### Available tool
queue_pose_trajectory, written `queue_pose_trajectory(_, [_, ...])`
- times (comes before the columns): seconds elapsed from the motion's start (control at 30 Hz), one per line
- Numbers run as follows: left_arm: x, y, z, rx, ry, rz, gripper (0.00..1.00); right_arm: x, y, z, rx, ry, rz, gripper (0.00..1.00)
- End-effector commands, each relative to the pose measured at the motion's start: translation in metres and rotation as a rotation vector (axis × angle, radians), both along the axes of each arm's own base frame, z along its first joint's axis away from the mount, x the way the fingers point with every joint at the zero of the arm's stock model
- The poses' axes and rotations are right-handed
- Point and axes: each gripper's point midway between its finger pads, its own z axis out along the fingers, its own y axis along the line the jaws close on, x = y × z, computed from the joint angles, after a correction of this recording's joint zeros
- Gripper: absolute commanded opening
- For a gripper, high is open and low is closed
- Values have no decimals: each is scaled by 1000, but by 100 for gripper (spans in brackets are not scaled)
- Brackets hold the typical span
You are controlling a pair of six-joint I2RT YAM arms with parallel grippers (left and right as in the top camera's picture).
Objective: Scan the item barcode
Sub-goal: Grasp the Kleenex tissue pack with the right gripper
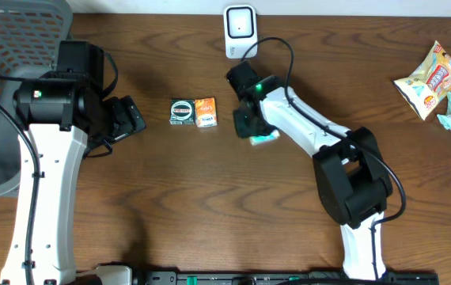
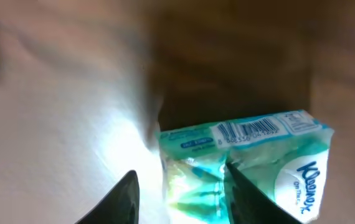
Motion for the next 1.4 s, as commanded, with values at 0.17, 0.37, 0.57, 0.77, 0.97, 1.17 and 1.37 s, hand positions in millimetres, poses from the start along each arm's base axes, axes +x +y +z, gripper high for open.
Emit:
queue_pose_trajectory(0.17, [-1,1,-1,4,10,11,98,-11,-28,77,-49,-33,54,48])
queue_pose_trajectory(0.37, [-1,1,-1,4,10,11,98,-44,-55,70,-151,99,47,36])
queue_pose_trajectory(0.57, [-1,1,-1,4,10,11,98,-52,-78,41,-161,160,-2,16])
queue_pose_trajectory(0.77, [-1,1,-1,4,10,11,98,-59,-84,8,-2,233,-23,18])
queue_pose_trajectory(0.97, [-1,1,-1,4,10,11,98,-45,-86,-13,31,159,-42,17])
queue_pose_trajectory(1.17, [-1,1,-1,4,10,11,98,-23,-82,-23,66,61,-60,7])
queue_pose_trajectory(1.37, [-1,1,-1,4,10,11,97,22,-65,-9,141,-119,-45,10])
